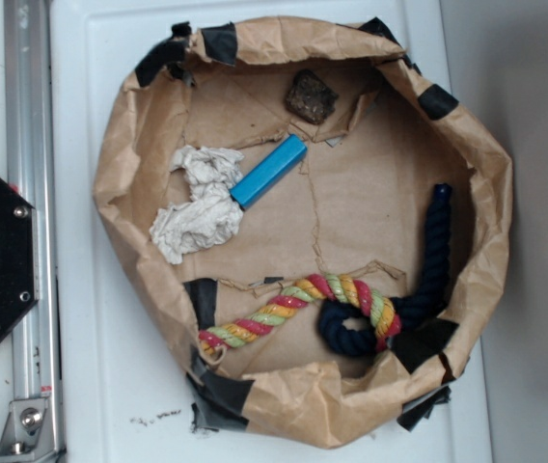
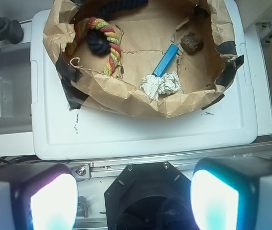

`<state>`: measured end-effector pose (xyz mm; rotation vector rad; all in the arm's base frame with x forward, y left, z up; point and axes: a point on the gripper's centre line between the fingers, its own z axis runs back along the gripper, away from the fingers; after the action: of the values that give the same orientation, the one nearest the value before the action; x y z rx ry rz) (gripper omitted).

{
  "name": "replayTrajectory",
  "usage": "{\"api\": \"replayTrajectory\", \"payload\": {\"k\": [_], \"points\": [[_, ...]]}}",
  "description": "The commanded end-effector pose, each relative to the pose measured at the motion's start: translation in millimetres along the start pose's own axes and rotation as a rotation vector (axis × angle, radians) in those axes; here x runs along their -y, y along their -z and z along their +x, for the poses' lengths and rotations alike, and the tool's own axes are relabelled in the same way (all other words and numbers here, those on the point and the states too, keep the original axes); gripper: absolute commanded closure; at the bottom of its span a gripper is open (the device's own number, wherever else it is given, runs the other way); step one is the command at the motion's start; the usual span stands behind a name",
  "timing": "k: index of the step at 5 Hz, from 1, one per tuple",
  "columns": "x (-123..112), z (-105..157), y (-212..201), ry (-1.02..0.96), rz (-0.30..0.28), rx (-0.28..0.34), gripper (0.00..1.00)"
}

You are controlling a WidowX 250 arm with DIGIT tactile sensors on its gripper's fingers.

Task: Grab the blue block.

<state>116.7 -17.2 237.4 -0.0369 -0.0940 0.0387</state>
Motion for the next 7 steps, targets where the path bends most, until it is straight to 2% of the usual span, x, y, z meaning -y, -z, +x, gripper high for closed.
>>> {"api": "replayTrajectory", "payload": {"k": [1, 2, 3, 4, 5, 6, 7], "points": [[0, 0, 0, 0.000, 0.000, 0.000, 0.00], [-10, 46, 48, -0.242, 0.021, 0.015, 0.00], [-15, 92, 91, -0.368, -0.046, 0.020, 0.00], [-30, 125, 124, -0.443, -0.071, 0.001, 0.00], [-50, 132, 157, -0.492, -0.024, -0.035, 0.00], [-68, 130, 182, -0.482, -0.038, -0.065, 0.00], [-73, 131, 203, -0.473, -0.071, -0.149, 0.00]]}}
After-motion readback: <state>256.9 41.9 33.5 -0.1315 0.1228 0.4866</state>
